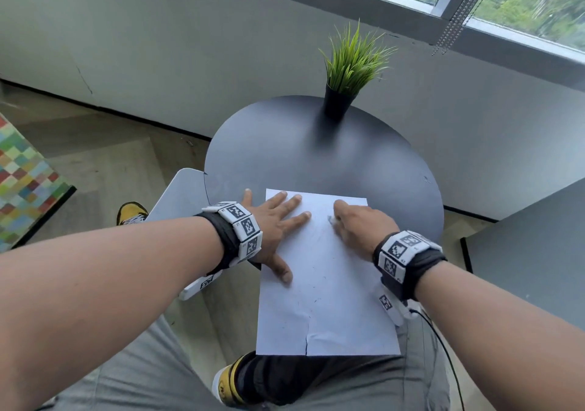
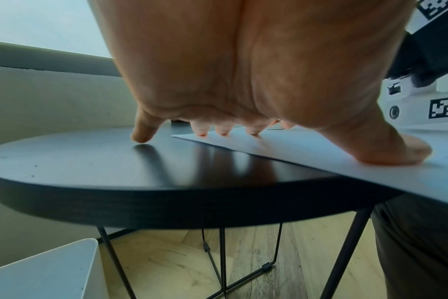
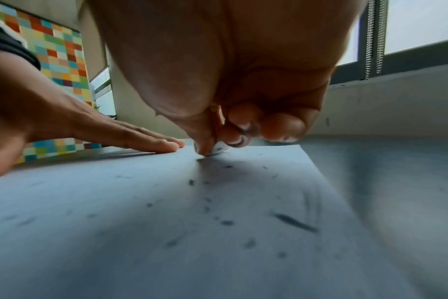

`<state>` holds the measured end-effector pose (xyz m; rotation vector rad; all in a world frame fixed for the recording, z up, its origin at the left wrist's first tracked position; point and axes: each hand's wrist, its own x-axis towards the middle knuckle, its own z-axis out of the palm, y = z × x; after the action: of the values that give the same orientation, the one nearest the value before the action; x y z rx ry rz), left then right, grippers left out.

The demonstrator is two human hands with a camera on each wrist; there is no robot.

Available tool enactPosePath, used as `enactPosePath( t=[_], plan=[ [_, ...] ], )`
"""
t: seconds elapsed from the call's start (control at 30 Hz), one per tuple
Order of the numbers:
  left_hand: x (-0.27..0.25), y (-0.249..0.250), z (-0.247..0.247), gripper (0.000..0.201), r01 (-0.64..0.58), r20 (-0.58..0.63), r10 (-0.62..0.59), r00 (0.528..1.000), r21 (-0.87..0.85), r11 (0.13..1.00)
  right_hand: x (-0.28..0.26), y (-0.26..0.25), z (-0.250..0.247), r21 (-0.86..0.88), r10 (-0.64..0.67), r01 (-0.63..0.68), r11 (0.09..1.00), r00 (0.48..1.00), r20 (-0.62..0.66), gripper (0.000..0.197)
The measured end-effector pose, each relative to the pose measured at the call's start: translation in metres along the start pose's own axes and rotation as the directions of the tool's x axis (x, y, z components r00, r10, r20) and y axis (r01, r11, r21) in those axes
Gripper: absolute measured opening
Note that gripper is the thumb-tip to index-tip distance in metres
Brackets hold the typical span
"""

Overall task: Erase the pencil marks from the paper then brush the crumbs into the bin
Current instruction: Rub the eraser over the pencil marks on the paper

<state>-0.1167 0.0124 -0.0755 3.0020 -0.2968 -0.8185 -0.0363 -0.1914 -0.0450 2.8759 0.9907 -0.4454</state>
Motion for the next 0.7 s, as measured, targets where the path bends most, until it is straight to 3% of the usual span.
enactPosePath(
  t=[0.07, 0.17, 0.23, 0.33, 0.37, 0.5, 0.57, 0.63, 0.7],
  plan=[
    [0.002, -0.001, 0.002, 0.139, -0.004, -0.002, 0.004, 1.0, -0.003, 1.0, -0.006, -0.014, 0.007, 0.015, -0.073, 0.073, 0.997, 0.997, 0.014, 0.013],
    [0.003, -0.004, 0.005, 0.139, -0.014, -0.01, 0.014, 1.0, -0.015, 1.0, -0.027, -0.041, 0.019, 0.052, -0.295, 0.291, 0.955, 0.952, 0.088, 0.01],
    [0.003, -0.004, 0.005, 0.139, -0.023, -0.012, 0.023, 1.0, -0.01, 1.0, -0.02, -0.034, 0.015, 0.032, -0.25, 0.248, 0.968, 0.963, 0.097, 0.012],
    [0.004, -0.004, 0.004, 0.139, -0.03, -0.018, 0.03, 0.999, -0.011, 0.999, 0.002, -0.007, 0.007, -0.017, -0.032, 0.033, 0.999, 0.999, 0.018, 0.016],
    [0.003, -0.004, 0.003, 0.139, -0.031, -0.018, 0.031, 0.999, -0.011, 0.999, 0.001, -0.01, 0.007, -0.03, -0.042, 0.043, 0.999, 0.999, 0.017, 0.013],
    [0.003, -0.004, 0.003, 0.14, -0.031, -0.016, 0.031, 0.999, -0.018, 0.999, -0.026, -0.05, 0.018, 0.005, -0.355, 0.357, 0.934, 0.928, 0.113, 0.017],
    [0.003, -0.003, 0.001, 0.139, -0.03, -0.013, 0.029, 0.999, -0.021, 0.999, -0.015, -0.036, 0.014, 0.02, -0.273, 0.273, 0.962, 0.958, 0.087, 0.016],
    [0.004, -0.001, 0.0, 0.138, -0.029, -0.014, 0.029, 0.999, -0.019, 0.999, 0.005, -0.011, 0.008, -0.002, -0.081, 0.081, 0.997, 0.996, 0.024, 0.013],
    [0.004, -0.001, -0.001, 0.138, -0.027, -0.007, 0.027, 1.0, -0.016, 1.0, 0.006, -0.007, 0.007, -0.023, -0.038, 0.037, 0.999, 0.999, -0.014, 0.011]
  ],
)
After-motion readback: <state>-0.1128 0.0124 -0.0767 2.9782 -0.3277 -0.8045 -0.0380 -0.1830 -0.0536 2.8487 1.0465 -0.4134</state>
